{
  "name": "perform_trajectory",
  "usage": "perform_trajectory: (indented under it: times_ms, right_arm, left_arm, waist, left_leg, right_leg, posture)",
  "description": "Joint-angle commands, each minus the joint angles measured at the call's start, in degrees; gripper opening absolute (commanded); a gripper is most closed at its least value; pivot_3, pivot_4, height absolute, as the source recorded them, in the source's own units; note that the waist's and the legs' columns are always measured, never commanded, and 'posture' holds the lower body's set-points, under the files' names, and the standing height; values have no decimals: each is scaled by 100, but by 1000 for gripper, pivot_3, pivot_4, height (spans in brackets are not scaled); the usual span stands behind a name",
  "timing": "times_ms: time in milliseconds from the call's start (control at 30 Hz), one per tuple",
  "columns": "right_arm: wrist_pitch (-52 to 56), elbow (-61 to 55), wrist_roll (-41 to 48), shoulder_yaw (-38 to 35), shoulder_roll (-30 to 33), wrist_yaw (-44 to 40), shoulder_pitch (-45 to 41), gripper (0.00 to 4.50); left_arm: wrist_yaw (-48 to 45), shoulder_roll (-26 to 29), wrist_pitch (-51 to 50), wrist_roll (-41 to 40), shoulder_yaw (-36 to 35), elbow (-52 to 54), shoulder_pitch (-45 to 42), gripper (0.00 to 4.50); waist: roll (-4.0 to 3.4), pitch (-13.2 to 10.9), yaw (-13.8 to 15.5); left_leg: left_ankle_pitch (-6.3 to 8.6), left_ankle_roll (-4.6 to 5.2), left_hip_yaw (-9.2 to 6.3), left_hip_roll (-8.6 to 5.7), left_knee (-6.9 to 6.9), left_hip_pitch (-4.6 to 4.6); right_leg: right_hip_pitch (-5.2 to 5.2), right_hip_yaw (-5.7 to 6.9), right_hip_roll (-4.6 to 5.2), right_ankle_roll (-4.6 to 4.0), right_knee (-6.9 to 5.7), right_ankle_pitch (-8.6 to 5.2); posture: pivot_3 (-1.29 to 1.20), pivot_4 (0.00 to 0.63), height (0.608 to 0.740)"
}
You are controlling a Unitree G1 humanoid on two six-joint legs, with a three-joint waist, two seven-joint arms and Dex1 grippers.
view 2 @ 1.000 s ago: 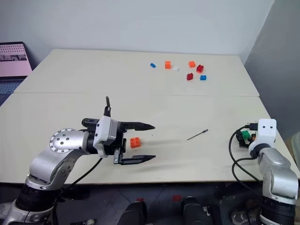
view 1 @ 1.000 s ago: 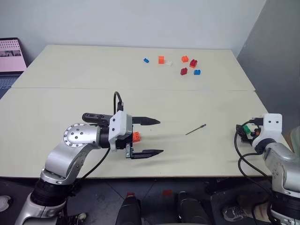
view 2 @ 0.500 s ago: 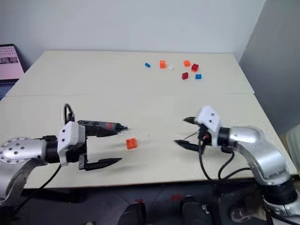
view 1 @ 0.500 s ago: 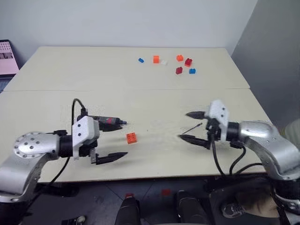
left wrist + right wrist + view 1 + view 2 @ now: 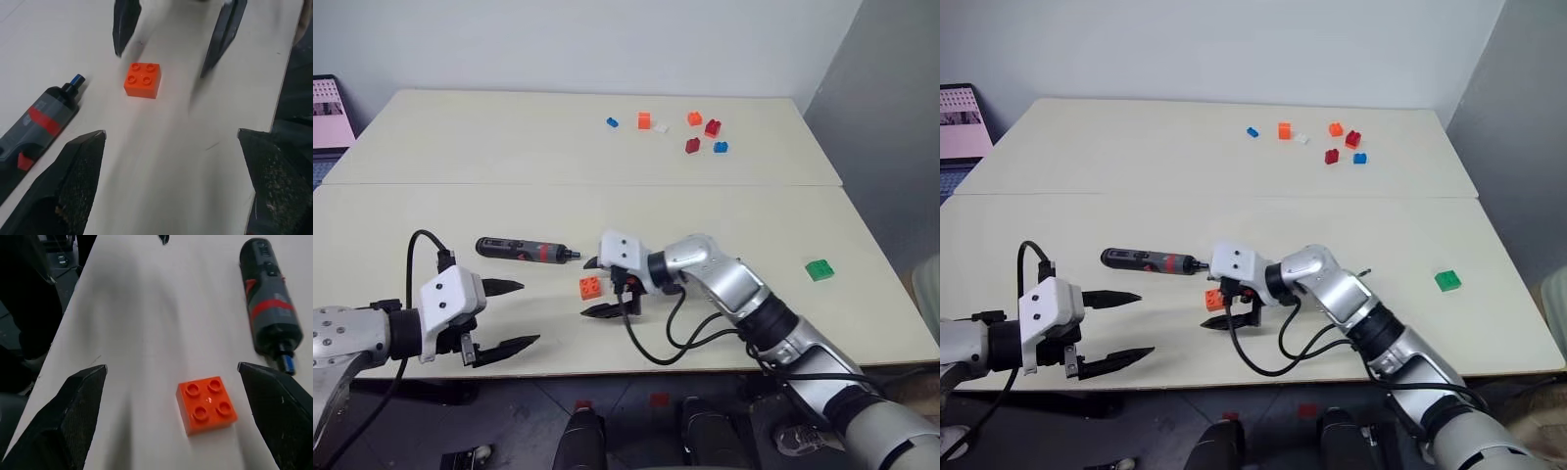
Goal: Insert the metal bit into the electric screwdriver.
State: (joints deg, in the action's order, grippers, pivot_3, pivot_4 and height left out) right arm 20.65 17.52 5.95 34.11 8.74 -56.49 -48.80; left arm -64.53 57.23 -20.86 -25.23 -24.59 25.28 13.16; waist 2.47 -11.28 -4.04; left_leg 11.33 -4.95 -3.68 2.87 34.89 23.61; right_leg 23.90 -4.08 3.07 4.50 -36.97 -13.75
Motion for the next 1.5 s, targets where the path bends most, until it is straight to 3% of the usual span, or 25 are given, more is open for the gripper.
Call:
perform_trajectory:
  times_ms: [33, 100, 200, 567, 800, 1033, 1167, 1333, 1500]
  right_arm:
    - [-608, 904, -321, -48, -342, 45, -332, 4490]
    - [-772, 1259, -437, -93, -467, 76, -394, 4490]
    - [-788, 1483, -467, -169, -550, -50, -336, 4062]
    - [-1017, 1294, -628, -320, -604, -6, -14, 1446]
    - [-533, -497, -500, -850, 64, 205, 809, 1471]
    - [824, -3552, -405, -2406, 822, 1507, 2708, 1471]
    - [902, -4497, -725, -3234, 1125, 2237, 4058, 1471]
    - [1082, -5032, -788, -4435, 763, 3378, 5208, 1471]
    - [1595, -4909, -471, -5477, 370, 4081, 5381, 1471]
  left_arm:
    - [34, -13, 44, -27, -186, 180, 21, 4500]
    - [57, -17, 37, -34, -186, 191, 11, 4500]
    - [90, -34, 19, -50, -177, 248, 14, 4500]
    - [171, -89, -26, -182, -103, 341, -98, 4500]
    - [335, -368, -141, -633, 97, 685, -430, 4500]
    - [387, -906, 54, -605, 1456, 414, -1931, 4500]
    - [517, -1257, 46, -418, 2071, 269, -2504, 4500]
    - [258, -1490, 397, -79, 2632, -260, -3114, 4500]
    - [-30, -1788, 678, 36, 3035, -713, -3618, 4500]
  waist:
    - [2, 1, -8]
    - [2, 1, -9]
    - [2, 1, -12]
    - [1, 1, -18]
    - [2, 2, 27]
    - [6, 4, 216]
    - [-1, 6, 235]
    - [0, 7, 202]
    - [-7, 9, 169]
  left_leg:
    - [0, 0, -1, 0, 0, 0]
    - [0, 0, -3, 1, -1, -1]
    - [0, 0, -2, 2, -2, 2]
    - [0, 0, -3, 2, -1, 11]
    - [-1, 0, -6, 1, 0, 19]
    - [-2, -1, -14, -4, 7, 21]
    - [-3, -1, -17, -6, 12, 17]
    - [-3, -1, -16, -8, 12, 19]
    - [-11, 11, -15, -8, 18, 8]
  right_leg:
    - [0, 0, -1, 0, -2, 0]
    - [4, 1, -3, 0, -7, 0]
    - [8, 1, -3, 0, -9, 0]
    - [14, 1, -4, 1, -10, 1]
    - [15, 2, -4, 3, -10, 2]
    - [10, 3, -4, 5, -11, 2]
    - [4, 3, -5, 10, -10, 5]
    - [3, 0, -4, 11, -7, 6]
    - [-7, -1, -4, 13, -10, 17]
  posture:
    - [0, 150, 740]
    - [0, 150, 740]
    - [0, 150, 740]
    - [0, 150, 740]
    - [0, 150, 740]
    - [0, 150, 740]
    - [0, 150, 740]
    - [0, 150, 740]
    - [0, 150, 740]
